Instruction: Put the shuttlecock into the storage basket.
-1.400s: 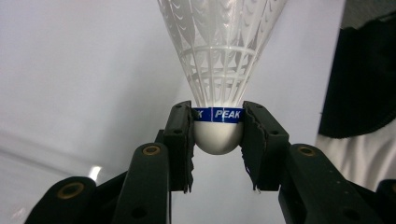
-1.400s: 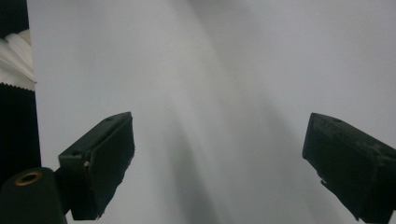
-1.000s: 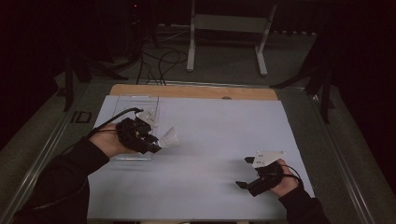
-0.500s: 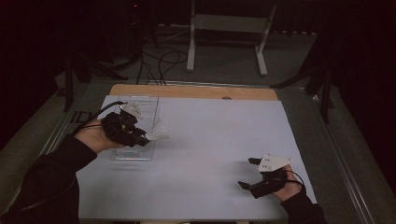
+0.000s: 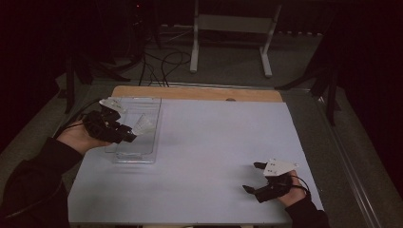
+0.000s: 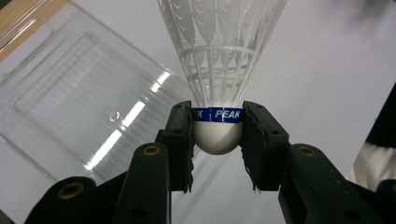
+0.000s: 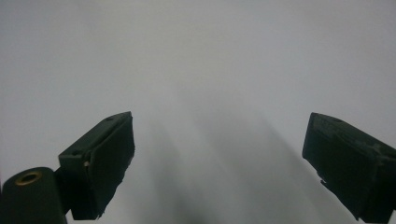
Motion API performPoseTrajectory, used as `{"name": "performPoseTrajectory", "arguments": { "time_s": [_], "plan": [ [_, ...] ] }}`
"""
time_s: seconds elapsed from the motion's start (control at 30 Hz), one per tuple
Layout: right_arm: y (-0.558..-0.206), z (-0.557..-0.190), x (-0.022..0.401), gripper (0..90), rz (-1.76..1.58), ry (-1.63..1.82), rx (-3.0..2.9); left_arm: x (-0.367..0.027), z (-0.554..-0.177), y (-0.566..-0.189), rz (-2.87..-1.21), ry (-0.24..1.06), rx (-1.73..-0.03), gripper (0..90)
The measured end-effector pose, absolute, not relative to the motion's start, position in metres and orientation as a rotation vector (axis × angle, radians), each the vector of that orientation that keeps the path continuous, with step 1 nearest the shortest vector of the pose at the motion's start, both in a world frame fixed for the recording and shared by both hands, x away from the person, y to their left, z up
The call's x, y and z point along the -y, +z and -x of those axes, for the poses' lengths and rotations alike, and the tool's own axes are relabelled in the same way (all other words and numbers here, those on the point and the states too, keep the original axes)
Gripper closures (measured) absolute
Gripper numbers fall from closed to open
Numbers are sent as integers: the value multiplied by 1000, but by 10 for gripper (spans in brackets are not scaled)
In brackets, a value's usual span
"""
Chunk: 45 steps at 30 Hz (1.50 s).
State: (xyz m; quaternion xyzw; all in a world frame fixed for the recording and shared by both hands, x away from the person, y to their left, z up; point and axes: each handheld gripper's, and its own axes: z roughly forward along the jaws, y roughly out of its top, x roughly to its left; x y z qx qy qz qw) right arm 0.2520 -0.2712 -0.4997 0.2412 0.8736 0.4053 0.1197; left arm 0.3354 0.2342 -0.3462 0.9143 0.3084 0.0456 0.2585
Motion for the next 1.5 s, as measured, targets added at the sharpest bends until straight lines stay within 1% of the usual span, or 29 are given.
{"name": "performPoseTrajectory", "arguments": {
  "time_s": [0.13,0.47,0.63,0.67,0.93,1.27,1.5],
  "plan": [
    [-500,-252,272,93,-705,1178,-2545,-243,-338,-349,-2455,138,-897,658],
    [-503,-252,272,93,-709,1168,-2558,-255,-341,-351,-2401,177,-975,658],
    [-504,-252,272,93,-716,1173,-2566,-261,-345,-357,-2401,197,-1088,658],
    [-505,-252,273,93,-720,1165,-2573,-264,-347,-360,-2390,189,-1136,658],
    [-505,-251,271,93,-710,1167,-2583,-273,-350,-370,-2368,202,-1255,658],
    [-507,-251,270,92,-717,1162,-2597,-277,-349,-382,-2352,204,-1269,659],
    [-507,-251,269,93,-716,1167,-2612,-280,-348,-398,-2370,195,-1231,658]
  ]
}}
